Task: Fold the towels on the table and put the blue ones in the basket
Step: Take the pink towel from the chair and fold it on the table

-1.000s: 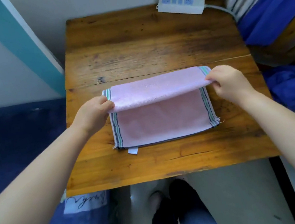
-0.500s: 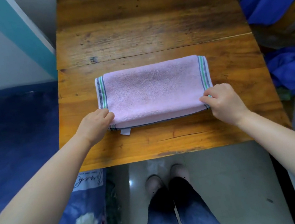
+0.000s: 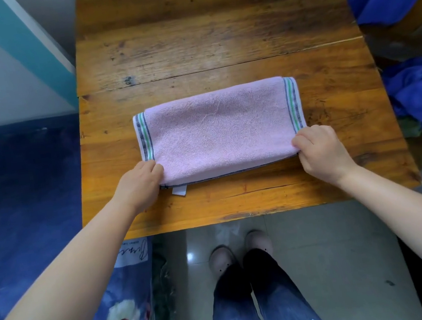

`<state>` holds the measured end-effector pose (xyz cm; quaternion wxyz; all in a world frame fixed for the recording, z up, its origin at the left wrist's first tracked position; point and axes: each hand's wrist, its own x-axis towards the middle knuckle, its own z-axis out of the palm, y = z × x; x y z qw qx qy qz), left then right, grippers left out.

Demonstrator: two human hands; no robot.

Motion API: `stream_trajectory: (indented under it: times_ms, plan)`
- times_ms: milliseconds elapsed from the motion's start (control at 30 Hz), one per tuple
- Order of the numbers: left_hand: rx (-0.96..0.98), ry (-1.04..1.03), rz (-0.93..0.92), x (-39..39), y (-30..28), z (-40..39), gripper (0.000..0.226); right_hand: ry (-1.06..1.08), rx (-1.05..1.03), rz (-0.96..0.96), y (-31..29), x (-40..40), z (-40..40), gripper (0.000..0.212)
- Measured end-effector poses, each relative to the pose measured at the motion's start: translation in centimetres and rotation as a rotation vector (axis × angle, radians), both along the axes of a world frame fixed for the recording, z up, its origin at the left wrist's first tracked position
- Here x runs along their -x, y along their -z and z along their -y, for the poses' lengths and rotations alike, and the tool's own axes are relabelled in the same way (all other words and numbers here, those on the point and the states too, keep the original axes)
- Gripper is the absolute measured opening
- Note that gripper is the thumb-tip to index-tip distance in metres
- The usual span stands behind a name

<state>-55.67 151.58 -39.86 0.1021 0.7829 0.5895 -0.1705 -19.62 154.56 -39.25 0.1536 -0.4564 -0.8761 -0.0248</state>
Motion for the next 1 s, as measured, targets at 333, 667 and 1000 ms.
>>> stream_trajectory:
  times_ms: [333,667,1000]
  plan:
    - [0.009,-0.172,-0.059,-1.7,-0.6,1.0,0.021,0.027,0.069,0.112,1.2,0.4,0.1,0.011]
    - [-0.091,-0.352,-0.062,-4.7,-0.6,2.2,0.018,0.067,0.001,0.235,0.3,1.5,0.4,0.013]
    - [-0.005,-0.434,0.001,-5.0,0.1,3.5,0.031,-0.050,0.077,0.110,0.0,9.5,1.3,0.031]
